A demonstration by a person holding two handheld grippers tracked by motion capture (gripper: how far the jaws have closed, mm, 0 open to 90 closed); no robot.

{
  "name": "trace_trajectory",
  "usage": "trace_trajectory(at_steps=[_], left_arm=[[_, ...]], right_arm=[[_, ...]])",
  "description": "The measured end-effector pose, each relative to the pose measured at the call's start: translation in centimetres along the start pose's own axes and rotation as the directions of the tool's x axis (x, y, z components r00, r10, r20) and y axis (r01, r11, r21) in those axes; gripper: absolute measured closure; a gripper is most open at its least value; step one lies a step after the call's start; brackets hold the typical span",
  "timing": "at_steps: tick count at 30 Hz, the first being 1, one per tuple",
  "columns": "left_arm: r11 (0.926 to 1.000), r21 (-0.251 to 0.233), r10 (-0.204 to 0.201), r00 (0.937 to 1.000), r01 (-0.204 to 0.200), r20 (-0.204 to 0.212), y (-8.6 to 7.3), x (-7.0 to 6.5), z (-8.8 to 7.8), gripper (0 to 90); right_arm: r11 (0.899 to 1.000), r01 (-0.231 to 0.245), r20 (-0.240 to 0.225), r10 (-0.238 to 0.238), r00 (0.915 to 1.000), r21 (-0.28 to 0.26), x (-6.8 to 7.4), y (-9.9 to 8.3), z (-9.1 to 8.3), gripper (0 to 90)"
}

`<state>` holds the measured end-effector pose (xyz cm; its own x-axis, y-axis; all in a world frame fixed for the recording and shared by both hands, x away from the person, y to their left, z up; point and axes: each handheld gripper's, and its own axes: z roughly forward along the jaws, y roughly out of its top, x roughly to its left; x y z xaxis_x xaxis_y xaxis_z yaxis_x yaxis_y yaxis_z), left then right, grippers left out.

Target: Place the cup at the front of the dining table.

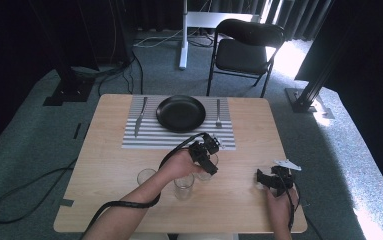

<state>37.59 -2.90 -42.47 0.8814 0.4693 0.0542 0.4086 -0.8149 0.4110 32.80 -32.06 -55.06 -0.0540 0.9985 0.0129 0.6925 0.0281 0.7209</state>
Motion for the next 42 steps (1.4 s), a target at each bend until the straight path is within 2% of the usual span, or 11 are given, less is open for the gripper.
trace_trajectory(at_steps=[3, 11, 22, 30, 31, 32, 33, 36, 37, 38, 42], left_arm=[[0.9997, 0.001, -0.025, 0.9994, 0.025, -0.025, -0.5, 0.7, -0.3, 28.5], [0.9970, 0.010, -0.077, 0.9964, 0.077, -0.036, -2.2, 2.4, -0.8, 28.5], [0.9886, 0.005, -0.150, 0.9874, 0.151, -0.051, -4.9, 4.6, -2.1, 28.5], [0.9777, -0.001, -0.209, 0.9738, 0.210, -0.089, -7.0, 6.9, -3.6, 28.5], [0.9744, -0.004, -0.224, 0.9694, 0.225, -0.100, -7.4, 7.4, -3.9, 28.5], [0.9744, -0.004, -0.224, 0.9694, 0.225, -0.100, -7.4, 7.4, -3.9, 28.5], [0.9710, -0.006, -0.238, 0.9647, 0.239, -0.112, -7.9, 7.9, -4.2, 28.5], [0.9672, -0.012, -0.253, 0.9603, 0.254, -0.117, -8.5, 8.3, -4.4, 28.5], [0.9624, -0.015, -0.271, 0.9548, 0.271, -0.122, -9.0, 8.9, -4.6, 28.5], [0.9624, -0.015, -0.271, 0.9548, 0.271, -0.122, -9.0, 8.9, -4.6, 28.5], [0.9516, -0.023, -0.307, 0.9432, 0.307, -0.127, -9.7, 10.1, -5.0, 28.5]], right_arm=[[1.000, 0.000, 0.000, 0.000, 1.0000, 0.000, 0.0, 0.0, 0.0, 11.8], [1.000, 0.001, -0.003, -0.001, 1.0000, -0.002, 0.1, 0.0, 0.0, 13.2], [1.000, 0.001, -0.003, -0.001, 1.0000, -0.002, 0.1, 0.0, 0.0, 13.2], [1.000, 0.002, -0.004, -0.002, 1.0000, -0.002, 0.1, 0.0, 0.0, 13.2], [1.000, 0.002, -0.003, -0.002, 1.0000, -0.002, 0.1, 0.0, 0.0, 13.2], [1.000, 0.002, -0.003, -0.002, 1.0000, -0.002, 0.1, 0.0, 0.0, 13.2], [1.000, 0.002, -0.003, -0.002, 1.0000, -0.002, 0.1, 0.0, 0.0, 13.2], [1.000, 0.002, -0.003, -0.002, 1.0000, -0.002, 0.1, 0.0, 0.0, 13.2], [1.000, 0.002, -0.004, -0.002, 1.0000, -0.002, 0.1, 0.0, 0.0, 13.2], [1.000, 0.002, -0.004, -0.002, 1.0000, -0.002, 0.1, 0.0, 0.0, 13.2], [1.000, 0.002, -0.003, -0.002, 1.0000, -0.002, 0.1, 0.0, 0.0, 13.2]])
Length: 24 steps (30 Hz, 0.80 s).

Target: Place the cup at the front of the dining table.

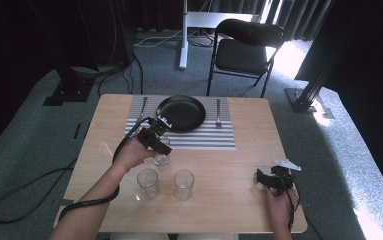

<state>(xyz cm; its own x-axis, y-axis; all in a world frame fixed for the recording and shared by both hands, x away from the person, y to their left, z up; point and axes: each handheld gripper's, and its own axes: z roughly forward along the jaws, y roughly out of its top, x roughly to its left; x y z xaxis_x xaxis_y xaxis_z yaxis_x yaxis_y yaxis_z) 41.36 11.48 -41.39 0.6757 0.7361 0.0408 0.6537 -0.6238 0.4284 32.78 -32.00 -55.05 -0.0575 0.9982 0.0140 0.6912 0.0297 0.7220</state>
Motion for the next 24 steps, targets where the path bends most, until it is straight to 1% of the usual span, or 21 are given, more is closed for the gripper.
trace_trajectory(at_steps=[1, 2, 3, 4, 5, 6, 7, 8, 9, 10, 11, 12, 14, 16, 19, 20, 21, 22, 23, 24], left_arm=[[0.9999, -0.004, -0.014, 0.9999, 0.014, -0.010, -0.1, 0.5, -0.1, 28.5], [0.9999, -0.004, -0.014, 0.9999, 0.014, -0.010, -0.1, 0.5, -0.1, 28.5], [0.9996, -0.002, -0.029, 0.9993, 0.029, -0.023, 0.0, 1.2, -0.1, 28.5], [0.9996, -0.002, -0.029, 0.9993, 0.029, -0.023, 0.0, 1.2, -0.1, 28.5], [0.9991, -0.003, -0.043, 0.9986, 0.043, -0.029, 0.1, 1.7, -0.2, 28.5], [0.9991, -0.003, -0.043, 0.9986, 0.043, -0.029, 0.1, 1.7, -0.2, 28.5], [0.9977, -0.017, -0.066, 0.9972, 0.065, -0.036, 0.2, 2.4, -0.3, 28.5], [0.9977, -0.017, -0.066, 0.9972, 0.065, -0.036, 0.2, 2.4, -0.3, 28.5], [0.9961, -0.023, -0.086, 0.9954, 0.085, -0.043, 0.4, 3.0, -0.3, 28.5], [0.9961, -0.023, -0.086, 0.9954, 0.085, -0.043, 0.4, 3.0, -0.3, 28.5], [0.9941, -0.027, -0.107, 0.9930, 0.105, -0.051, 0.6, 3.7, -0.3, 28.5], [0.9941, -0.027, -0.107, 0.9930, 0.105, -0.051, 0.6, 3.7, -0.3, 28.5], [0.9915, -0.023, -0.129, 0.9899, 0.128, -0.058, 0.9, 4.6, -0.1, 28.5], [0.9908, -0.020, -0.135, 0.9890, 0.134, -0.060, 1.1, 4.8, -0.1, 28.5], [0.9860, -0.030, -0.166, 0.9836, 0.164, -0.071, 1.6, 5.9, 0.1, 28.5], [0.9860, -0.030, -0.166, 0.9836, 0.164, -0.071, 1.6, 5.9, 0.1, 28.5], [0.9856, -0.027, -0.168, 0.9827, 0.167, -0.077, 1.9, 6.3, 0.2, 28.5], [0.9856, -0.027, -0.168, 0.9827, 0.167, -0.077, 1.9, 6.3, 0.2, 28.5], [0.9853, -0.025, -0.171, 0.9815, 0.169, -0.086, 2.3, 6.8, 0.2, 28.5], [0.9853, -0.025, -0.171, 0.9815, 0.169, -0.086, 2.3, 6.8, 0.2, 28.5]], right_arm=[[1.000, 0.000, 0.000, 0.000, 1.0000, 0.000, 0.0, 0.0, 0.0, 13.2], [1.000, 0.000, 0.000, 0.000, 1.0000, 0.000, 0.0, 0.0, 0.0, 13.2], [1.000, 0.001, 0.000, -0.001, 1.0000, 0.000, 0.0, 0.0, 0.0, 13.2], [1.000, 0.001, 0.000, -0.001, 1.0000, 0.000, 0.0, 0.0, 0.0, 13.2], [1.000, 0.000, 0.000, 0.000, 1.0000, 0.000, 0.0, 0.0, 0.0, 13.2], [1.000, 0.000, 0.000, 0.000, 1.0000, 0.000, 0.0, 0.0, 0.0, 13.2], [1.000, 0.000, 0.000, 0.000, 1.0000, 0.000, 0.0, 0.0, 0.0, 13.2], [1.000, 0.000, 0.000, 0.000, 1.0000, 0.000, 0.0, 0.0, 0.0, 13.2], [1.000, 0.000, 0.000, 0.000, 1.0000, 0.000, 0.0, 0.0, 0.0, 13.2], [1.000, 0.000, 0.000, 0.000, 1.0000, 0.000, 0.0, 0.0, 0.0, 13.2], [1.000, 0.000, 0.000, 0.000, 1.0000, 0.000, 0.0, 0.0, 0.0, 13.2], [1.000, 0.000, 0.000, 0.000, 1.0000, 0.000, 0.0, 0.0, 0.0, 13.2], [1.000, 0.000, 0.000, 0.000, 1.0000, 0.000, 0.0, 0.0, 0.0, 13.2], [1.000, 0.000, 0.000, 0.000, 1.0000, 0.000, 0.0, 0.0, 0.0, 13.2], [1.000, 0.000, 0.000, 0.000, 1.0000, 0.000, 0.0, 0.0, 0.0, 13.2], [1.000, 0.000, 0.000, 0.000, 1.0000, 0.000, 0.0, 0.0, 0.0, 13.2], [1.000, 0.000, 0.000, 0.000, 1.0000, 0.000, 0.0, 0.0, 0.0, 13.2], [1.000, 0.000, 0.000, 0.000, 1.0000, 0.000, 0.0, 0.0, 0.0, 13.2], [1.000, 0.000, 0.000, 0.000, 1.0000, 0.000, 0.0, 0.0, 0.0, 13.2], [1.000, 0.000, 0.000, 0.000, 1.0000, 0.000, 0.0, 0.0, 0.0, 13.2]])
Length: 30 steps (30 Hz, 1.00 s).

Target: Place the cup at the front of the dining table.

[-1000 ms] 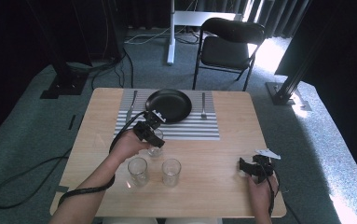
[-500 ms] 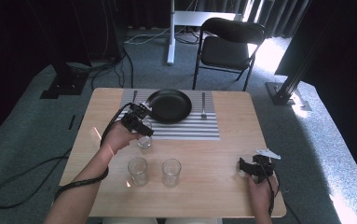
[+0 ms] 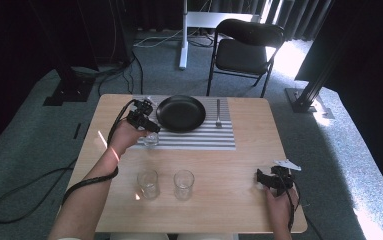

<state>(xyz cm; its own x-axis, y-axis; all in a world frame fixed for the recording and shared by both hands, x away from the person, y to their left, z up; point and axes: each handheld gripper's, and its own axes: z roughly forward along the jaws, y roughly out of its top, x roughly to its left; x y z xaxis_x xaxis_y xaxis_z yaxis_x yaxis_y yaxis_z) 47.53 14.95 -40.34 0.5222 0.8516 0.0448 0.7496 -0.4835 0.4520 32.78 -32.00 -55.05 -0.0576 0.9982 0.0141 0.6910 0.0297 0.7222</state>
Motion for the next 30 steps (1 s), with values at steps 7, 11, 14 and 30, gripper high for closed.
trace_trajectory(at_steps=[7, 11, 14, 30], left_arm=[[0.9991, -0.030, -0.030, 0.9995, 0.030, -0.003, 1.0, 1.3, 0.6, 28.5], [0.9989, -0.018, -0.044, 0.9990, 0.044, -0.009, 1.4, 1.8, 1.4, 28.5], [0.9989, -0.011, -0.046, 0.9988, 0.046, -0.016, 1.7, 2.2, 1.8, 28.5], [0.9956, -0.006, -0.093, 0.9956, 0.093, 0.010, 2.7, 4.2, 4.2, 28.5]], right_arm=[[1.000, 0.000, 0.000, 0.000, 1.0000, 0.000, 0.0, 0.0, 0.0, 13.2], [1.000, 0.001, 0.000, -0.001, 1.0000, 0.000, 0.0, 0.0, 0.0, 13.2], [1.000, 0.000, 0.000, 0.000, 1.0000, 0.000, 0.0, 0.0, 0.0, 13.2], [1.000, 0.000, 0.002, 0.000, 1.0000, -0.001, 0.0, 0.0, 0.0, 13.2]])
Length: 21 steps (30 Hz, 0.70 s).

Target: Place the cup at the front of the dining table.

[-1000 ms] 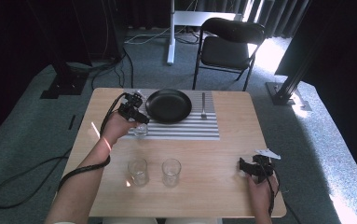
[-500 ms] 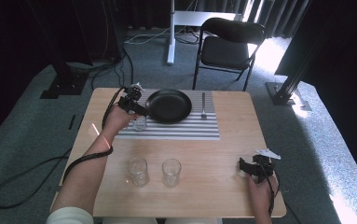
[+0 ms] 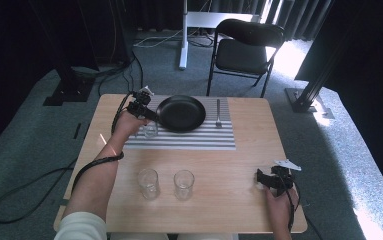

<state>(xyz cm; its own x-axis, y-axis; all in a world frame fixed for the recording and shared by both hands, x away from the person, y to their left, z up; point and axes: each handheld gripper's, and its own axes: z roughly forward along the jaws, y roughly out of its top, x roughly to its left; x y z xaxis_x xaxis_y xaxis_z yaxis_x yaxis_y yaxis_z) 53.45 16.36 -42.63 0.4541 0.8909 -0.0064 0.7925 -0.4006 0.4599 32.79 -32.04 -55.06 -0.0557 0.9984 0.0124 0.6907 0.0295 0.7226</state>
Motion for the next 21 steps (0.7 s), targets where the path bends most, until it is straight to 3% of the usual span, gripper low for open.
trace_trajectory(at_steps=[1, 5, 8, 9, 11, 13, 15, 17, 18, 21], left_arm=[[0.9998, 0.010, 0.020, 0.9998, -0.020, 0.000, 0.1, -0.1, 0.3, 28.5], [0.9995, 0.014, 0.027, 0.9996, -0.027, -0.004, 0.0, -0.1, 1.1, 28.5], [0.9986, -0.011, 0.052, 0.9986, -0.052, -0.008, -0.2, -0.4, 1.3, 28.2], [0.9959, -0.038, 0.082, 0.9966, -0.082, -0.012, -0.6, -0.3, 1.3, 27.9], [0.9957, -0.039, 0.083, 0.9963, -0.084, -0.022, -0.8, -0.3, 1.3, 27.2], [0.9967, -0.030, 0.075, 0.9969, -0.076, -0.024, -1.2, -0.1, 1.6, 17.8], [0.9975, -0.059, 0.039, 0.9992, -0.039, -0.001, -1.7, 0.1, 1.7, 17.8], [0.9975, -0.059, 0.039, 0.9992, -0.039, -0.001, -1.7, 0.1, 1.7, 17.9], [0.9950, -0.083, 0.053, 0.9983, -0.055, -0.025, -2.1, 0.0, 1.5, 17.9], [0.9944, -0.089, 0.056, 0.9984, -0.057, -0.008, -2.4, -0.1, 1.4, 17.9]], right_arm=[[1.000, 0.000, 0.000, 0.000, 1.0000, 0.000, 0.0, 0.0, 0.0, 13.2], [1.000, 0.000, 0.000, 0.000, 1.0000, 0.000, 0.0, 0.0, 0.0, 13.2], [1.000, -0.001, 0.000, 0.001, 1.0000, 0.000, 0.0, 0.0, 0.0, 13.2], [1.000, -0.001, 0.000, 0.001, 1.0000, 0.000, 0.0, 0.0, 0.0, 13.2], [1.000, -0.001, 0.000, 0.001, 1.0000, 0.000, 0.0, 0.0, 0.0, 13.2], [1.000, -0.001, 0.000, 0.001, 1.0000, 0.000, 0.0, 0.0, 0.0, 13.2], [1.000, -0.001, 0.000, 0.001, 1.0000, 0.000, 0.0, 0.0, 0.0, 13.2], [1.000, -0.001, 0.000, 0.001, 1.0000, 0.000, 0.0, 0.0, 0.0, 13.2], [1.000, -0.001, 0.000, 0.001, 1.0000, 0.000, 0.0, 0.0, 0.0, 13.2], [1.000, -0.001, 0.000, 0.001, 1.0000, 0.000, 0.0, 0.0, 0.0, 13.2]])
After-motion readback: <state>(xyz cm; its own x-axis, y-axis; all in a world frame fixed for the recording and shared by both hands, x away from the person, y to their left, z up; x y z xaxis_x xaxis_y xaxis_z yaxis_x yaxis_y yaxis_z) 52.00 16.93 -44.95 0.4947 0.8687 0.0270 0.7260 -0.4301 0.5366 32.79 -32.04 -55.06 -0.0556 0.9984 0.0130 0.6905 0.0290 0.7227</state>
